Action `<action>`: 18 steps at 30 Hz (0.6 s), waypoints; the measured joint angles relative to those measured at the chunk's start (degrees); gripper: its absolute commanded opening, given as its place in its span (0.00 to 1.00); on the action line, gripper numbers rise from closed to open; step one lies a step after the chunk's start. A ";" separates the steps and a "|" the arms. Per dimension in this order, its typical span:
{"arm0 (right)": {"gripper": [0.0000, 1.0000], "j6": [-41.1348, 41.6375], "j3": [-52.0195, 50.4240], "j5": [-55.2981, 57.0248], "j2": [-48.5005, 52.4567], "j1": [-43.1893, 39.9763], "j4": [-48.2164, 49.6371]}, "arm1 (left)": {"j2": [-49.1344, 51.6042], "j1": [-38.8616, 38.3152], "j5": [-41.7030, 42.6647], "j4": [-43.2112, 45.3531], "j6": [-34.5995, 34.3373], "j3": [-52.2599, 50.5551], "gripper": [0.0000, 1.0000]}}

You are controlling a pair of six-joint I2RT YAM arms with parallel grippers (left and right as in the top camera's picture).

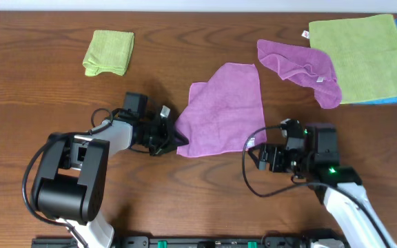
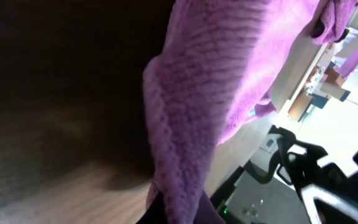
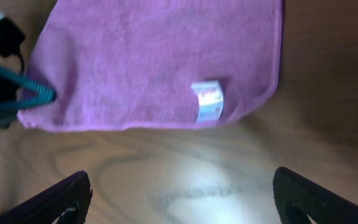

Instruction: Fold the cloth

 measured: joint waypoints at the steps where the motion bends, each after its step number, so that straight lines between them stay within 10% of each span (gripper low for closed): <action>1: 0.93 0.31 0.00 0.00 1.16 0.00 1.33 | 0.00 -0.02 0.15 -0.42 0.15 0.00 0.06; 18: 0.87 4.87 0.00 0.39 16.17 0.00 13.27 | 0.00 0.00 0.63 -4.02 2.75 0.00 0.06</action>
